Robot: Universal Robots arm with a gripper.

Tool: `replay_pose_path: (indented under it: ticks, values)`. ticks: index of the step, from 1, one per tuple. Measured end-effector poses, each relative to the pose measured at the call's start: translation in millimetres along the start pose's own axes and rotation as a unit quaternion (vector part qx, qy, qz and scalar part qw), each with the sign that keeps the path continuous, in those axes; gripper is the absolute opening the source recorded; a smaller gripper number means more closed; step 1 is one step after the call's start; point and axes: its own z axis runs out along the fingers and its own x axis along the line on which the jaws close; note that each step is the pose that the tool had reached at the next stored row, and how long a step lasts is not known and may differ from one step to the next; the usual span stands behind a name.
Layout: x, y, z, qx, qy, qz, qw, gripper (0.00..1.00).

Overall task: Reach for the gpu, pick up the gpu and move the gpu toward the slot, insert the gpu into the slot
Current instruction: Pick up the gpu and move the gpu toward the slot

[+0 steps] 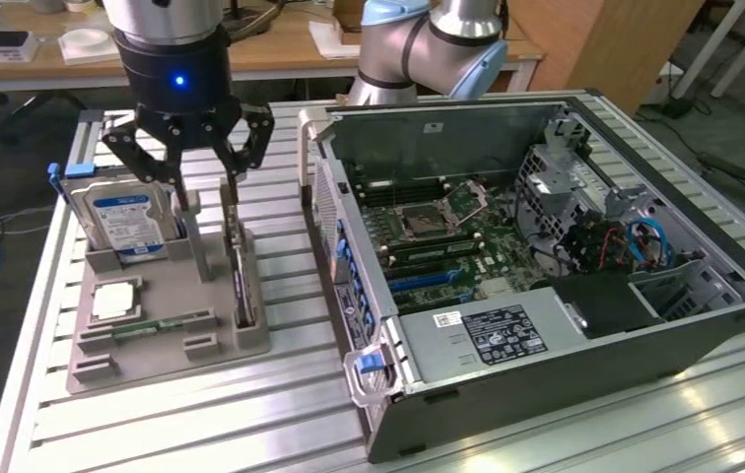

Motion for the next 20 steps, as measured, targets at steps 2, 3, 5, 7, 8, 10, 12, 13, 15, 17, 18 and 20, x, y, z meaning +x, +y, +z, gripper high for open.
replay_pose_path:
  ticks: [2,3,5,7,8,10,12,13,15,17,18,20]
  values:
    - [-2.2,-2.8,1.4,0.0,0.0,0.0,1.0,0.53]
    - [-4.0,-3.8,2.0,0.0,0.0,0.0,1.0,0.53]
    - [-7.9,-5.6,3.4,0.0,0.0,0.0,1.0,0.53]
    - [-10.2,-7.3,5.5,0.0,-0.0001,0.0,1.0,0.53]
    - [-10.5,-8.0,6.9,0.0,0.0,0.0,1.0,0.53]
    - [-10.7,-9.5,10.4,0.0,0.0,0.0,1.0,0.53]
    - [-10.7,-10.9,14.0,0.0,0.0,0.0,1.0,0.53]
    - [-10.7,-11.7,15.9,0.0,0.0,0.0,1.0,0.53]
    - [-10.7,-13.4,19.5,0.0,0.0,0.0,1.0,0.53]
    - [-10.6,-15.2,23.0,0.0,0.0,0.0,1.0,0.53]
    - [-10.6,-16.1,24.8,0.0,0.0,0.0,1.0,0.53]
    - [-10.5,-17.9,28.3,0.0,0.0,0.0,1.0,0.53]
